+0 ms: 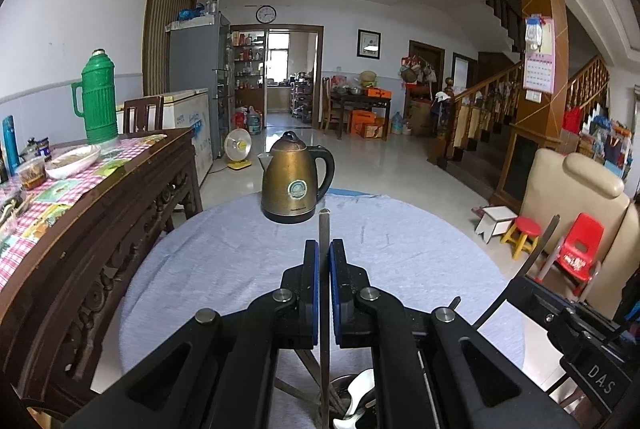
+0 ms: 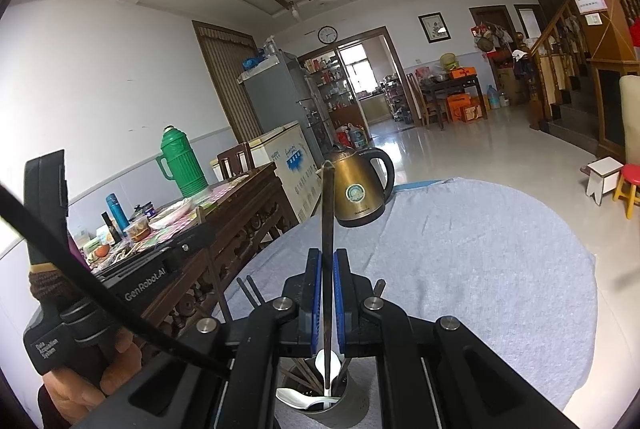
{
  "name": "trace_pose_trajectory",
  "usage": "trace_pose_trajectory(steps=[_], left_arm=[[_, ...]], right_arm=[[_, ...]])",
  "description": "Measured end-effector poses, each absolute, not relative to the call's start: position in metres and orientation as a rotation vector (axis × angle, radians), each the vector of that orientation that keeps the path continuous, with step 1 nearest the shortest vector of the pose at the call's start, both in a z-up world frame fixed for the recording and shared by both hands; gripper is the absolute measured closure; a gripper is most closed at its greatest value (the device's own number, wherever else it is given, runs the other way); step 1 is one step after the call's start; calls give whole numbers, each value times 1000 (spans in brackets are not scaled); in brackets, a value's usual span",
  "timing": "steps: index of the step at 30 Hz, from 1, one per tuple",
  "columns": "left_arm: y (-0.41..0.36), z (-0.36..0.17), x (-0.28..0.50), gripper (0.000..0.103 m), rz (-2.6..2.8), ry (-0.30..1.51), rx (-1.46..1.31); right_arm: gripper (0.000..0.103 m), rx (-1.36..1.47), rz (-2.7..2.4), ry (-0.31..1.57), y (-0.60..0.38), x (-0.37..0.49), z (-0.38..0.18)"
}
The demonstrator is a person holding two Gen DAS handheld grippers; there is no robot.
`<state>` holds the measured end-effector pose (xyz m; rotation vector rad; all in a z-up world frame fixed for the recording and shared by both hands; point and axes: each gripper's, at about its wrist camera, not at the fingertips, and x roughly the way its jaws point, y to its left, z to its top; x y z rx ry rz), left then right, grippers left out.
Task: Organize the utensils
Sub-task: 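Lower both held chopsticks into the dark holder cup with both tools, then open both tools to release the chopsticks into the cup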
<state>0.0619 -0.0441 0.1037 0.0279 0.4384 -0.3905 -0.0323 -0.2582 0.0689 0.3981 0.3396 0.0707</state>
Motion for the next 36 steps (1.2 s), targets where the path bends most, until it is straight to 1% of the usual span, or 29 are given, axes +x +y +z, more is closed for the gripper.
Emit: trace_pose_trajectory(steps=[13, 17, 25, 36], left_arm=[[-25, 99, 70, 98, -457, 443, -89], [-16, 109, 64, 98, -476, 433, -129], [-1, 138, 46, 98, -470, 329, -161], [-8, 119, 63, 97, -415, 293, -172]], right_arm=[[96, 402, 85, 354, -259, -31, 61], [96, 397, 82, 355, -259, -31, 62], [97, 397, 77, 349, -257, -32, 62], [96, 366, 64, 339, -250, -38, 62]])
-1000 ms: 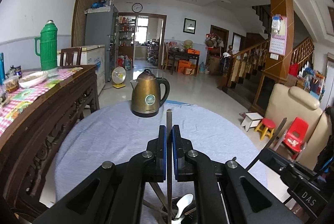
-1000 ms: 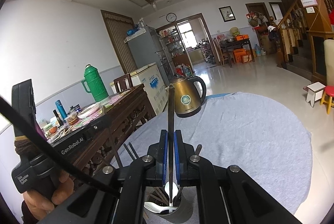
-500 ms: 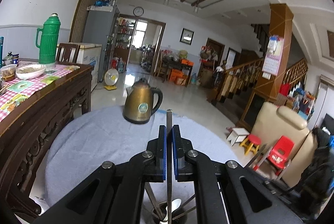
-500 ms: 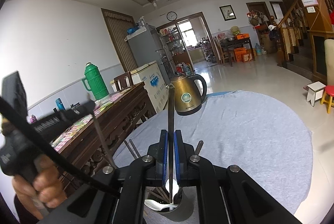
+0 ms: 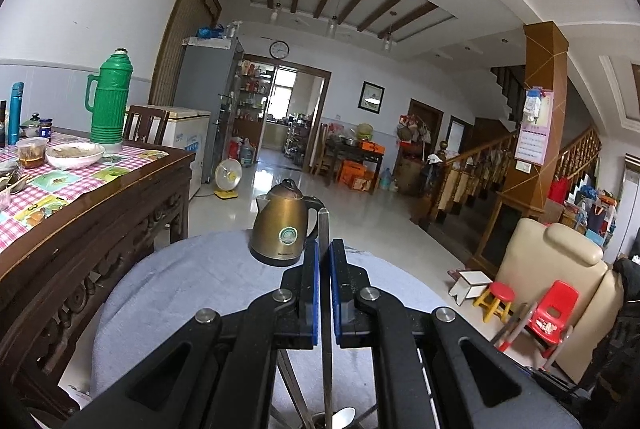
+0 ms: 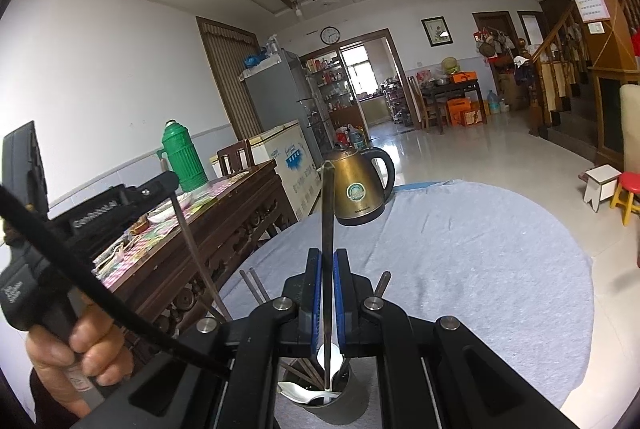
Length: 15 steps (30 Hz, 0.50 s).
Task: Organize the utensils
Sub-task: 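Open both tools to release the chopsticks into the cup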
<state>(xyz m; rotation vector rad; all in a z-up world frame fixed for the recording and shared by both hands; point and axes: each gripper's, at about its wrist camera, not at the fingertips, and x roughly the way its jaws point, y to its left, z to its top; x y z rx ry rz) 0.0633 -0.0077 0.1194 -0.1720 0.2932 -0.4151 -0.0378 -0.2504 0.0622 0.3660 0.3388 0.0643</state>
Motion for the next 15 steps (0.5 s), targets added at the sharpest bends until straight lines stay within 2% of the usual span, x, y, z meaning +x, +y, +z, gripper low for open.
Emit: trace_pose_trajectory(steps=[15], left_arm=[[-22, 86, 72, 97, -386, 303, -164]], right_arm=[[97, 341, 66, 385, -237, -20, 48]])
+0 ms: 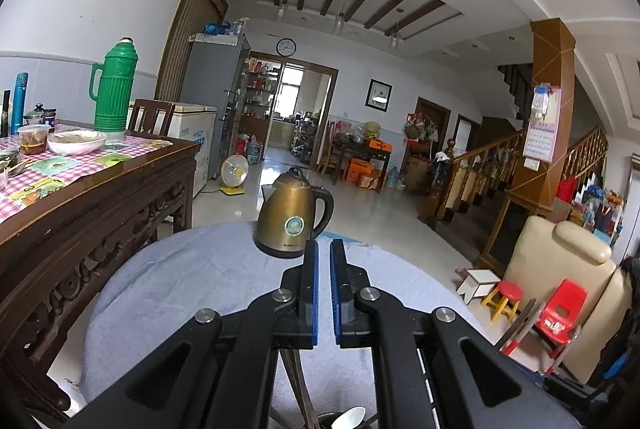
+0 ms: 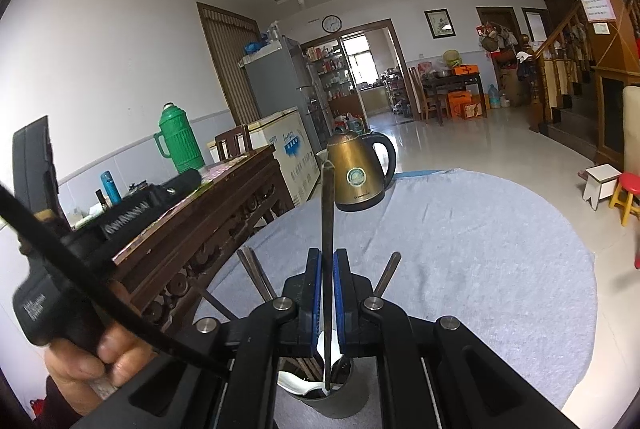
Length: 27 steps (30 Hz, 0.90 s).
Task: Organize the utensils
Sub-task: 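Open both tools to release the chopsticks into the cup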
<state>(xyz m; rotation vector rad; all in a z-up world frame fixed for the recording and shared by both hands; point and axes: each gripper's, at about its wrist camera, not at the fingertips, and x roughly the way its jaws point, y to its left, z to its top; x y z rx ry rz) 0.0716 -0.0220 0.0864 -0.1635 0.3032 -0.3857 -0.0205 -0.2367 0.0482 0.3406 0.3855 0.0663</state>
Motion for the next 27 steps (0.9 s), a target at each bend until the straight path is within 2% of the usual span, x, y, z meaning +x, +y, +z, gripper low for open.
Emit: trace_pose_trajectory(steps=[10, 24, 25, 27], left_arm=[[-37, 69, 68, 97, -361, 320, -92], [-39, 54, 74, 97, -354, 435, -45], [-39, 53, 74, 96, -352, 443, -42], [-38, 51, 75, 85, -348, 469, -31]], right_arm=[[96, 337, 71, 425, -232, -14, 40], [94, 334, 102, 483, -228, -11, 34], [94, 332, 102, 483, -227, -12, 34], [94, 339, 106, 487, -228, -12, 34]])
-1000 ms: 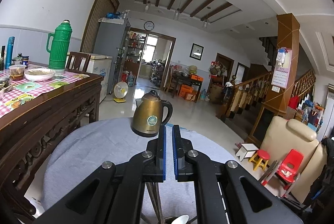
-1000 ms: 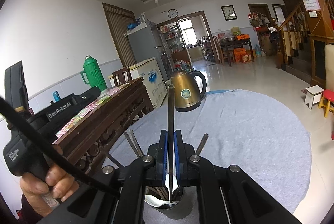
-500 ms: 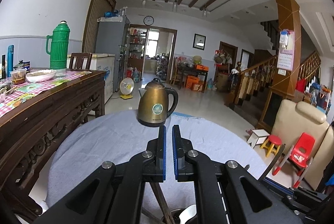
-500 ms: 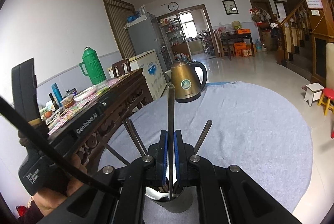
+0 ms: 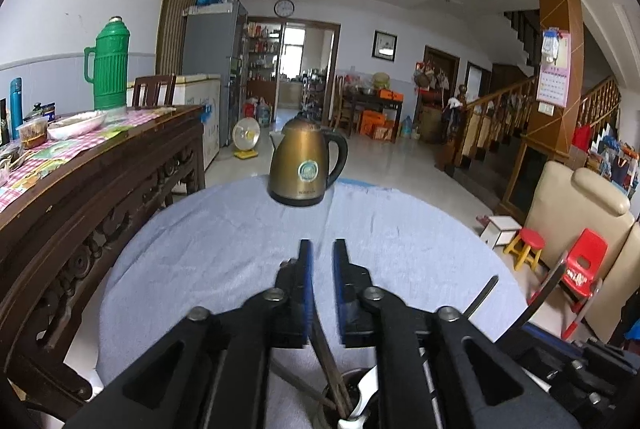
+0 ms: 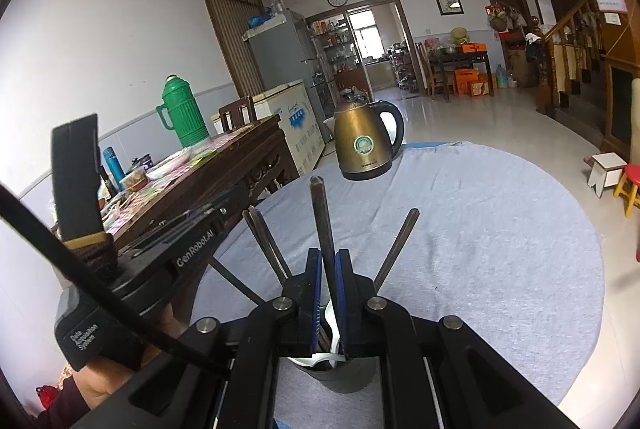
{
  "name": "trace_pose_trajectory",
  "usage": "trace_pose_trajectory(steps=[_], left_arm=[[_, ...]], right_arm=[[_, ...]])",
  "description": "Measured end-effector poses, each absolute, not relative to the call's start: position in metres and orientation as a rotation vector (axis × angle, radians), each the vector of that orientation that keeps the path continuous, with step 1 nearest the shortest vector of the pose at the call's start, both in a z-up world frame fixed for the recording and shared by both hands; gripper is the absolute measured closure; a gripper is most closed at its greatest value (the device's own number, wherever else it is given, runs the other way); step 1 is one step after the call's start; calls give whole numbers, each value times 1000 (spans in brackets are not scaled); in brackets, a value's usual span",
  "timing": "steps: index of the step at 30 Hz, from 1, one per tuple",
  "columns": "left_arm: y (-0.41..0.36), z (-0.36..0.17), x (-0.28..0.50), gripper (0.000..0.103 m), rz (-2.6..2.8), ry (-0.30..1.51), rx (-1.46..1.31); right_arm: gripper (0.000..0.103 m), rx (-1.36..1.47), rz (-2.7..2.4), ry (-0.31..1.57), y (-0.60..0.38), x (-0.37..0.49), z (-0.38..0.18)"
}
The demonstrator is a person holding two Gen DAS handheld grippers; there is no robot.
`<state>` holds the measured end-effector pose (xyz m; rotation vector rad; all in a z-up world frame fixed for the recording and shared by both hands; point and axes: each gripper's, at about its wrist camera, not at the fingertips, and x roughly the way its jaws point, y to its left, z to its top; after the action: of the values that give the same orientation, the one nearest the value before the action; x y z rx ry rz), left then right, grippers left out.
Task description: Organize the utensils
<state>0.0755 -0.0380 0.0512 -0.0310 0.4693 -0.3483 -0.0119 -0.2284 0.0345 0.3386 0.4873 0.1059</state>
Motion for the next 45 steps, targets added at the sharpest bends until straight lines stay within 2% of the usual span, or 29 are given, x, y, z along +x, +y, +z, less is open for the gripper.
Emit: trace_pose_trajectory(steps=[2, 4, 7, 15, 21, 24, 25, 27, 28, 29, 42, 45], left_arm=[[-36, 51, 76, 58, -341, 481, -26], [-30, 54, 75, 49, -330, 474, -27], [-19, 59, 75, 42, -322, 476, -44], [14, 69, 74, 37, -277, 484, -94], [31, 74, 64, 29, -201, 476, -63], [35, 77, 56, 22, -182, 484, -38], [35, 78, 53, 19, -175, 486, -25], [33, 81, 48, 17, -144, 485, 15], [31, 82, 46, 17, -130, 484, 34], [28, 84, 43, 16, -115, 484, 55], [27, 104, 8, 13, -60, 447, 120], [25, 108, 0, 12, -57, 436, 130]], right_arm=[[94, 350, 109, 489, -230, -12, 35], [93, 357, 109, 485, -231, -14, 37], [92, 366, 109, 479, -233, -17, 38], [92, 429, 92, 465, -246, -25, 37], [92, 436, 90, 463, -246, -27, 39], [92, 430, 96, 464, -243, -28, 42], [87, 428, 99, 465, -243, -29, 42], [70, 421, 100, 469, -240, -30, 44], [55, 420, 100, 468, -239, -31, 44], [45, 417, 98, 460, -238, -34, 46], [45, 386, 53, 452, -231, -59, 64], [41, 382, 39, 474, -230, -65, 64]])
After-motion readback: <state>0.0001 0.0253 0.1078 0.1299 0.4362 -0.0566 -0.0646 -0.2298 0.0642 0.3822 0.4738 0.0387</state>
